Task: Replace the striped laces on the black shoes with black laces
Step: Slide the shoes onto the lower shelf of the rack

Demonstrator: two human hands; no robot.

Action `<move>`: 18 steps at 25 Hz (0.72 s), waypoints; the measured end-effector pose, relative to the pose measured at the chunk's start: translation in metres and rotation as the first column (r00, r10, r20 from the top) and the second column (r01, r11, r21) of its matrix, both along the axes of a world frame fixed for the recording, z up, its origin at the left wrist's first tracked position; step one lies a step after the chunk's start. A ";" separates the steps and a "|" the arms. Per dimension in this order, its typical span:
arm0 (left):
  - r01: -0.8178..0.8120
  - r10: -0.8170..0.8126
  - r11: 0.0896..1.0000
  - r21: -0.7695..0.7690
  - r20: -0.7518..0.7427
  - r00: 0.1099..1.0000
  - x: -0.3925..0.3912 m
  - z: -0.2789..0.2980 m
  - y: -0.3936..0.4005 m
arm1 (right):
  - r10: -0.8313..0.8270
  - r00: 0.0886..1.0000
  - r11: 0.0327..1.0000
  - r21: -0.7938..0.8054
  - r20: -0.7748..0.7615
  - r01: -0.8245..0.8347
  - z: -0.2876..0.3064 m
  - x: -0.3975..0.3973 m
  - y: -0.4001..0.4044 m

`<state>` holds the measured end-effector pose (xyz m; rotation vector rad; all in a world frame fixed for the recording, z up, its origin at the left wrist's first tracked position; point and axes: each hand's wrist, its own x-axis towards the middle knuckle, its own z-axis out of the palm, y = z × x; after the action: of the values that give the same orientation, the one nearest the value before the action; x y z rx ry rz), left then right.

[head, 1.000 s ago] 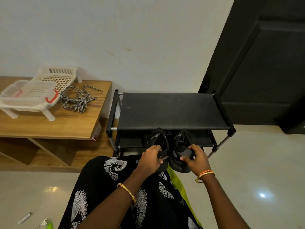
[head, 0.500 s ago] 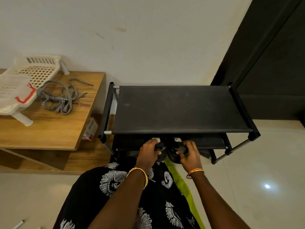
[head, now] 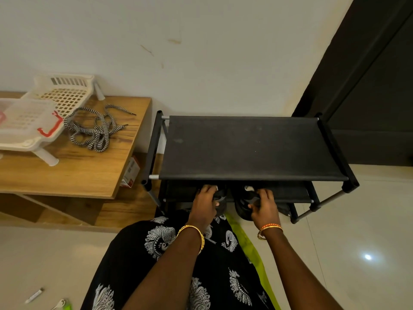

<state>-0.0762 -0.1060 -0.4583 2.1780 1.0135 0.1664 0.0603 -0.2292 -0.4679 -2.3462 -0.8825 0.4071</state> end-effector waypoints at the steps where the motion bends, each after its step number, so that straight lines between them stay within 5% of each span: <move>1: 0.003 -0.003 1.000 -0.006 -0.014 1.000 -0.002 0.000 0.001 | -0.005 1.000 1.000 -0.014 -0.001 0.005 0.001 0.000 0.001; 7: 0.028 -0.014 0.996 0.081 -0.164 0.986 -0.003 0.002 -0.003 | -0.028 0.999 0.999 -0.047 -0.016 0.027 -0.002 -0.001 0.003; 13: 0.067 -0.039 0.995 0.078 -0.314 0.949 -0.004 0.018 -0.015 | -0.082 0.993 0.947 -0.304 0.090 0.106 0.025 -0.017 0.022; 18: 0.058 -0.047 0.998 0.030 -0.282 0.958 -0.013 0.056 -0.018 | -0.171 0.984 0.985 0.029 0.057 0.170 0.060 -0.044 0.026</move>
<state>-0.0888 -0.1236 -0.4018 2.3052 1.1131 -0.1556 0.0167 -0.2028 -0.4083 -2.3989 -0.7020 0.2561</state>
